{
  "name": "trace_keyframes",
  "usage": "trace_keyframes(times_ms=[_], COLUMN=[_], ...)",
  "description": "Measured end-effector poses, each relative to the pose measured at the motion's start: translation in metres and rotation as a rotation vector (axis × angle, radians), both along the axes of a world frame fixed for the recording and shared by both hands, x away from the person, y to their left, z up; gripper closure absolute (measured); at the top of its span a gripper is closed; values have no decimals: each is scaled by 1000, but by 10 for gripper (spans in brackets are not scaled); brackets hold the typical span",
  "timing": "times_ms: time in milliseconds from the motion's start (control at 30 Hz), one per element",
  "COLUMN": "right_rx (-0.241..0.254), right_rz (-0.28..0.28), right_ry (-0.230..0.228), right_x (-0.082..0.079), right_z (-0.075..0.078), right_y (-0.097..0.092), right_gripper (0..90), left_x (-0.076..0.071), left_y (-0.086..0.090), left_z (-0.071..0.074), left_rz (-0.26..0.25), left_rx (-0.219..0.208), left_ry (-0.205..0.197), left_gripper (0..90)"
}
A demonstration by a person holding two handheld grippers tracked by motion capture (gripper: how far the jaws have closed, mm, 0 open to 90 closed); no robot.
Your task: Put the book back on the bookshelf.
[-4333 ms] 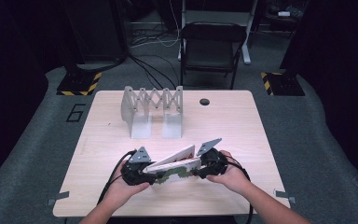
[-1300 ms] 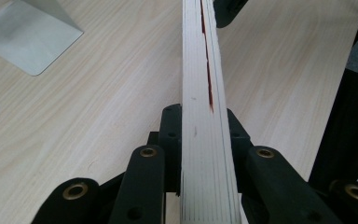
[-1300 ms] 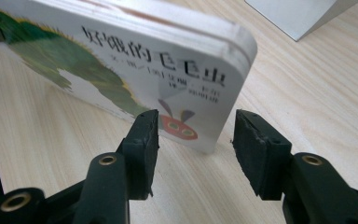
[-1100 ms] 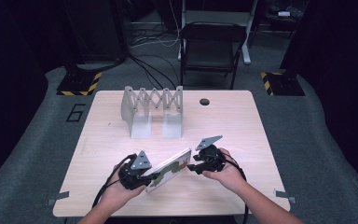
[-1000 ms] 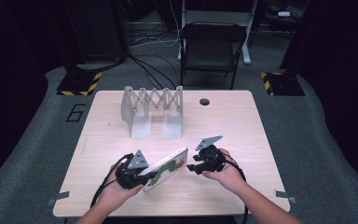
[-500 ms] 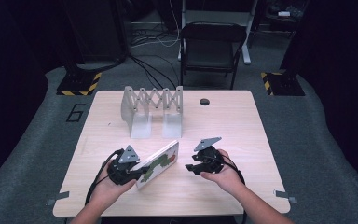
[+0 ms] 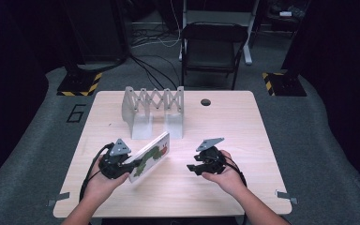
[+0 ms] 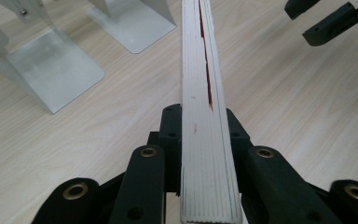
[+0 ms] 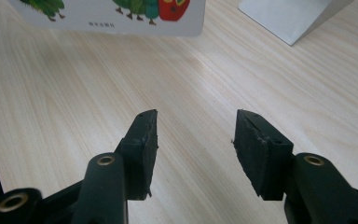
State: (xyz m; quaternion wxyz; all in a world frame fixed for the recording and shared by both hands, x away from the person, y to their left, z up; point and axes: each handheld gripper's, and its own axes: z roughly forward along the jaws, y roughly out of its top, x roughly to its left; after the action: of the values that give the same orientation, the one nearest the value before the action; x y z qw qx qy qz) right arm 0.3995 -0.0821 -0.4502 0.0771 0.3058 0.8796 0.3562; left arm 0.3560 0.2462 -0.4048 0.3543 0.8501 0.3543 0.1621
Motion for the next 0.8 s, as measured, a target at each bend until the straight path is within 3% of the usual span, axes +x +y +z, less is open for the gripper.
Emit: trace_keyframes(times_ms=[367, 533, 800], right_rx=[-22, -36, -38], right_rz=[-14, -10, -19], right_ry=[-16, -45, -37], right_x=[-9, -8, -9], right_z=[-1, -3, -7], right_y=[3, 3, 2], right_gripper=[490, 489, 489], left_x=[9, 12, 17], left_y=[20, 29, 38], left_z=[6, 7, 9], left_rz=[67, 100, 133], left_rx=[-1, -8, -11], left_ry=[-5, -6, -1], left_gripper=[756, 756, 756])
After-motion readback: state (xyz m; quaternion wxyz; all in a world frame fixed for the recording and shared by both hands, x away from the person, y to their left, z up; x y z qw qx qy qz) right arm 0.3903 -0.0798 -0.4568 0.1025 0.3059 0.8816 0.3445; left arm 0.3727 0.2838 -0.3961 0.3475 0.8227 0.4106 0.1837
